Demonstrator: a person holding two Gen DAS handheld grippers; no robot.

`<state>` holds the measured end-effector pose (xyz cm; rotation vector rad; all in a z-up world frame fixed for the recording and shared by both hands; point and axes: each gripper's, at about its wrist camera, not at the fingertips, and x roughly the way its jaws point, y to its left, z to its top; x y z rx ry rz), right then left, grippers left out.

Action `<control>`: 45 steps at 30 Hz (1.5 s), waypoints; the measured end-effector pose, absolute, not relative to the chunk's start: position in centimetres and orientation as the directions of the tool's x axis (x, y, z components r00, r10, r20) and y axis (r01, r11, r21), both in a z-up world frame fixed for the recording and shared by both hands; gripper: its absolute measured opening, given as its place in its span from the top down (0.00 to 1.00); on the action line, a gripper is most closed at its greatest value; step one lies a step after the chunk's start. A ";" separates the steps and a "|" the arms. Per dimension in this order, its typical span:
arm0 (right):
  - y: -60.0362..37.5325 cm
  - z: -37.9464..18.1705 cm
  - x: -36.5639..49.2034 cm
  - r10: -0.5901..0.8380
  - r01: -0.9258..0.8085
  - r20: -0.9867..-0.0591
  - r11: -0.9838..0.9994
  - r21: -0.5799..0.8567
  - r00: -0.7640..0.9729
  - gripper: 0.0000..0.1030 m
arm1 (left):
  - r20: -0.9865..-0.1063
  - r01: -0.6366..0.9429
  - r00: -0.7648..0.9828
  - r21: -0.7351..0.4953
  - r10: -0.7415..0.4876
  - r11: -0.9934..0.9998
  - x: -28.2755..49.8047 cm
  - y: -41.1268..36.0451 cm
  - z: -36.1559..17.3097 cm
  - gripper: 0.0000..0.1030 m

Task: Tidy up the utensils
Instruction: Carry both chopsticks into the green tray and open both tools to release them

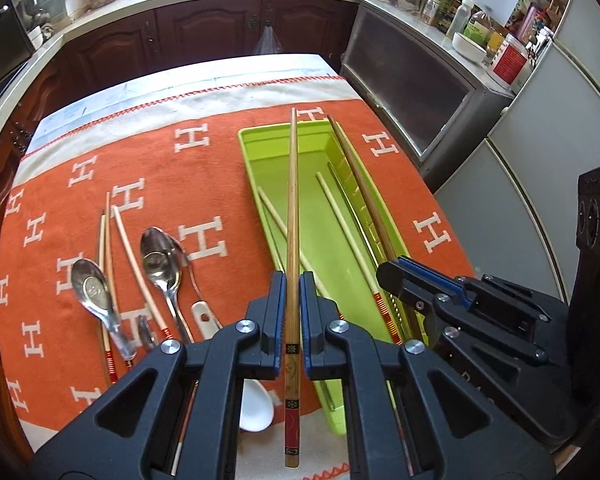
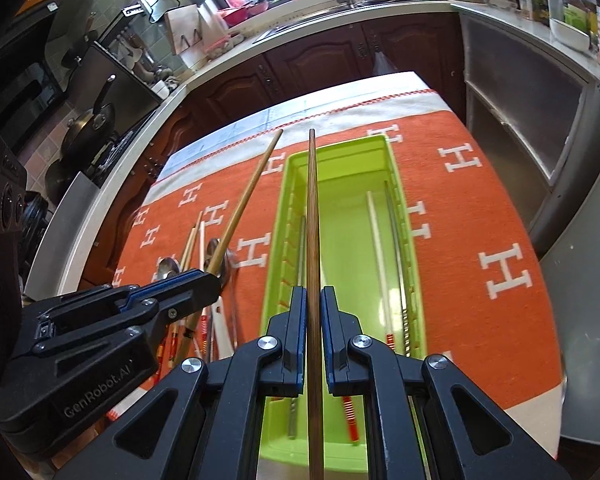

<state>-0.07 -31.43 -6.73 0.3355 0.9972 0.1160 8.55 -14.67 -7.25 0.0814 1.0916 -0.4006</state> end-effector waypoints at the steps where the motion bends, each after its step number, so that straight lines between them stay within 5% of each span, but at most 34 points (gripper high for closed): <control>1: -31.7 -6.8 0.1 0.243 0.063 -0.805 0.943 0.327 0.542 0.93 | -0.878 0.359 0.392 -0.129 -0.275 0.924 8.8 -15.1 -7.5 0.96; 20: -32.7 -10.3 3.3 0.209 0.117 -0.854 0.948 0.297 0.476 0.92 | -0.909 0.345 0.311 -0.165 -0.278 0.924 12.3 -17.2 -11.5 0.95; 24: -32.7 -11.1 3.7 0.215 0.126 -0.859 0.944 0.304 0.464 0.80 | -0.909 0.359 0.317 -0.148 -0.270 0.922 11.8 -17.1 -11.2 0.92; 36: -30.7 -10.3 2.0 0.176 0.082 -0.854 0.966 0.247 0.490 0.65 | -0.895 0.333 0.371 -0.119 -0.246 0.935 9.7 -13.6 -9.6 0.70; 45: -27.9 -8.1 -0.3 0.127 0.062 -0.835 0.980 0.188 0.536 0.52 | -0.876 0.292 0.424 -0.106 -0.228 0.951 8.0 -10.1 -7.9 0.68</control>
